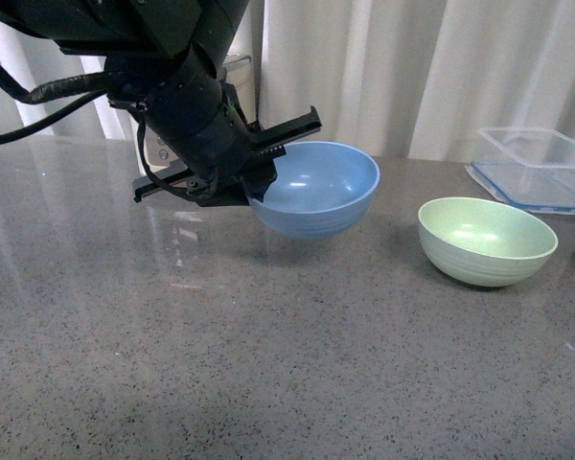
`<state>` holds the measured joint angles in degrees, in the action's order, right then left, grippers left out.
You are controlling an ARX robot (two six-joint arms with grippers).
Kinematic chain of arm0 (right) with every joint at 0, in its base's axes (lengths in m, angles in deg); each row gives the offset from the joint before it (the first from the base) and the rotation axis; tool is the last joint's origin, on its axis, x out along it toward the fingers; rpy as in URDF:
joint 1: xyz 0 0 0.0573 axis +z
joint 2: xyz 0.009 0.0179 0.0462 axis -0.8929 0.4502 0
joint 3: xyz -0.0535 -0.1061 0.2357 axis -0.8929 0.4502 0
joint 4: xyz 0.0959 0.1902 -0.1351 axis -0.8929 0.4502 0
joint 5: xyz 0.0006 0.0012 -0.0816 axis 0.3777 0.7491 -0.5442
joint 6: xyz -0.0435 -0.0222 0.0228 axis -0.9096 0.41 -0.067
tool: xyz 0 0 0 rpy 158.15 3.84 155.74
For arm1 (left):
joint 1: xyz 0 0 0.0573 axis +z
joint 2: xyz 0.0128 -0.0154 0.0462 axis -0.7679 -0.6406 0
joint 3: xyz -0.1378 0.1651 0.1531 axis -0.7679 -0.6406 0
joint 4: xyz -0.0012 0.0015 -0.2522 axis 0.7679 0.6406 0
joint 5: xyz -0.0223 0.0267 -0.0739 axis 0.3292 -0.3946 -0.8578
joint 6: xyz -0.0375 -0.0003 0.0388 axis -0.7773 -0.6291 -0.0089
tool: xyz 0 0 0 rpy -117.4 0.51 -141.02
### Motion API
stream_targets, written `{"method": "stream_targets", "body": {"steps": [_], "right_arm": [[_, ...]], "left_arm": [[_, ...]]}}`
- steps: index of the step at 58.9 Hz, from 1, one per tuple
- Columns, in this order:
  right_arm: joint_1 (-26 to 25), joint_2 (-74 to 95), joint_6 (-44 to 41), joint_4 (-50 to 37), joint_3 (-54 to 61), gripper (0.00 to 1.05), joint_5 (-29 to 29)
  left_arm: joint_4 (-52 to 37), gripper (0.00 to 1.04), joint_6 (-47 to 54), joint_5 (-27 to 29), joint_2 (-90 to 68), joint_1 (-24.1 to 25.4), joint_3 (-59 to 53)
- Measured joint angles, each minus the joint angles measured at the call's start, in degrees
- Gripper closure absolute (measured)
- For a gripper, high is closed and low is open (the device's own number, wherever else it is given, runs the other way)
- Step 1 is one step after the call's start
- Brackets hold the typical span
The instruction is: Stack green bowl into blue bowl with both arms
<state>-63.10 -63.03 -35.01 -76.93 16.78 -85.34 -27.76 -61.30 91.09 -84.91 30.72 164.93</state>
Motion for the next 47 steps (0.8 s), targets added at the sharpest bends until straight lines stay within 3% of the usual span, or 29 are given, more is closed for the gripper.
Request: {"method": "stream_targets", "body": {"steps": [27, 40, 47], "right_arm": [[0.00, 0.00, 0.00, 0.00, 0.00, 0.10, 0.00], [0.00, 0.00, 0.00, 0.00, 0.00, 0.10, 0.00], [0.00, 0.00, 0.00, 0.00, 0.00, 0.10, 0.00]], "left_arm": [[2.36, 1.00, 0.87, 0.13, -5.66, -1.42, 3.89], [-0.92, 0.66, 2.01, -2.14, -4.09, -1.53, 2.58], [-7.91, 0.47, 6.36, -1.68, 1.88, -1.62, -3.08]]}}
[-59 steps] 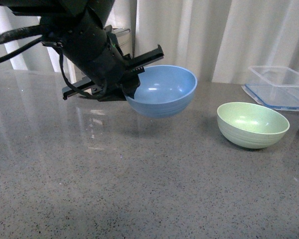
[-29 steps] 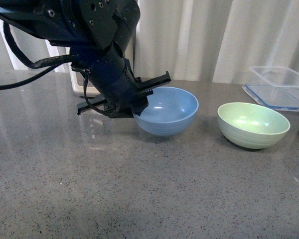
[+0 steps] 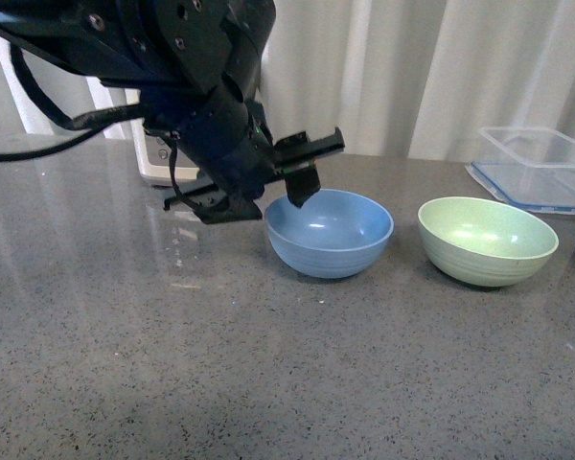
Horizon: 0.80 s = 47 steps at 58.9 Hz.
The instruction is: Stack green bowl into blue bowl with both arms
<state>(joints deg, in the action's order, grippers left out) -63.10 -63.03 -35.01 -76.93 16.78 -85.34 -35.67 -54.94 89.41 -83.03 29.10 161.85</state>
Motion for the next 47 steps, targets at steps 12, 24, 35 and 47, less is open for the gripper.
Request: {"method": "stream_targets", "body": {"steps": [12, 24, 35, 47], "right_arm": [[0.00, 0.00, 0.00, 0.00, 0.00, 0.10, 0.00], [0.00, 0.00, 0.00, 0.00, 0.00, 0.10, 0.00], [0.00, 0.00, 0.00, 0.00, 0.00, 0.10, 0.00], [0.00, 0.00, 0.00, 0.00, 0.00, 0.10, 0.00]], "left_arm": [[-28.22, 0.40, 13.16, 13.79, 18.69, 0.37, -18.14], [-50.10, 0.78, 21.38, 14.73, 31.71, 5.62, -44.48], [-55.25, 1.01, 22.36, 11.04, 39.06, 9.35, -60.63], [-57.88, 1.01, 22.80, 7.96, 47.32, 12.33, -70.99]]}}
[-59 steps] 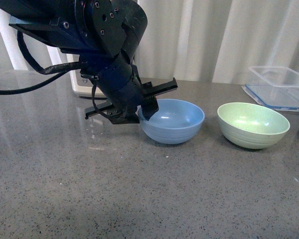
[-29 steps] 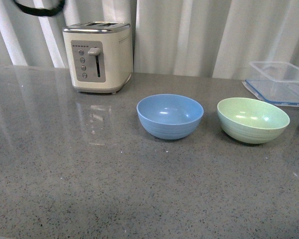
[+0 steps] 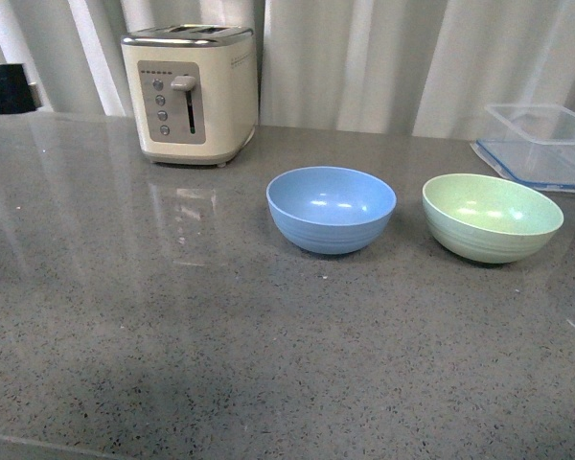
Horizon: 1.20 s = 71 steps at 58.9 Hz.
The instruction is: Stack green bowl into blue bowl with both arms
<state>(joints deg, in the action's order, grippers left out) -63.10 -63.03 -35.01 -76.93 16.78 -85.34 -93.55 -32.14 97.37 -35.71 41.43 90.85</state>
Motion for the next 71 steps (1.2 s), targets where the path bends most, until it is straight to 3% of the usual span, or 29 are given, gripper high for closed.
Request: {"method": "stream_targets", "body": {"steps": [21, 25, 31, 43, 49, 71], "right_arm": [[0.00, 0.00, 0.00, 0.00, 0.00, 0.10, 0.00], [0.00, 0.00, 0.00, 0.00, 0.00, 0.10, 0.00], [0.00, 0.00, 0.00, 0.00, 0.00, 0.10, -0.02], [0.00, 0.00, 0.00, 0.00, 0.00, 0.10, 0.00], [0.00, 0.00, 0.00, 0.00, 0.00, 0.10, -0.02], [0.00, 0.00, 0.00, 0.00, 0.00, 0.10, 0.00]], "left_arm": [[1.55, 1.01, 0.00, -3.96, 14.14, 4.20, -12.72], [2.82, 1.01, 0.02, -7.54, 16.76, 6.58, -14.16], [4.76, 1.01, 0.00, -7.96, 20.44, 8.44, -15.85], [9.20, 1.01, 0.02, -8.26, 27.30, 8.59, -18.27], [7.34, 1.01, 0.02, -8.26, 28.48, 8.59, -20.63], [21.59, 1.01, 0.04, -8.26, 43.80, 8.59, -20.90]]}}
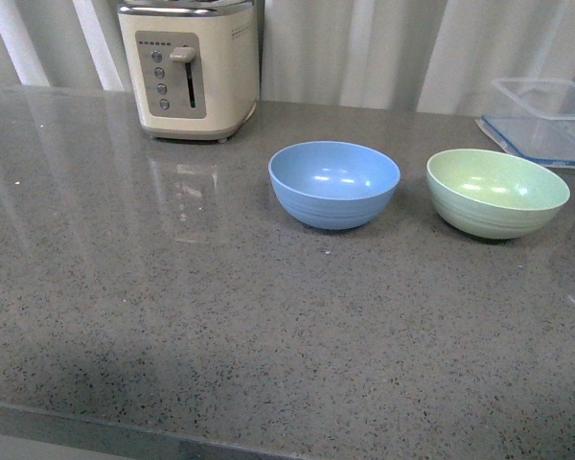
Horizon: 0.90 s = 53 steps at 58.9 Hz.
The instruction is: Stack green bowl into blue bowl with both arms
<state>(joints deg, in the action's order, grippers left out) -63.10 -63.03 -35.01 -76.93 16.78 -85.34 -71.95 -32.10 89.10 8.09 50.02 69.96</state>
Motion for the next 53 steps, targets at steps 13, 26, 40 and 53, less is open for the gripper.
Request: {"method": "stream_targets", "body": {"steps": [13, 26, 40, 53], "right_arm": [[0.00, 0.00, 0.00, 0.00, 0.00, 0.10, 0.00], [0.00, 0.00, 0.00, 0.00, 0.00, 0.10, 0.00], [0.00, 0.00, 0.00, 0.00, 0.00, 0.10, 0.00], [0.00, 0.00, 0.00, 0.00, 0.00, 0.10, 0.00]], "left_arm": [[5.68, 1.01, -0.02, 0.00, 6.08, 0.00, 0.00], [10.40, 1.01, 0.00, 0.00, 10.91, 0.00, 0.00], [14.45, 1.01, 0.00, 0.00, 14.95, 0.00, 0.00], [24.57, 1.01, 0.02, -0.02, 23.12, 0.00, 0.00]]}}
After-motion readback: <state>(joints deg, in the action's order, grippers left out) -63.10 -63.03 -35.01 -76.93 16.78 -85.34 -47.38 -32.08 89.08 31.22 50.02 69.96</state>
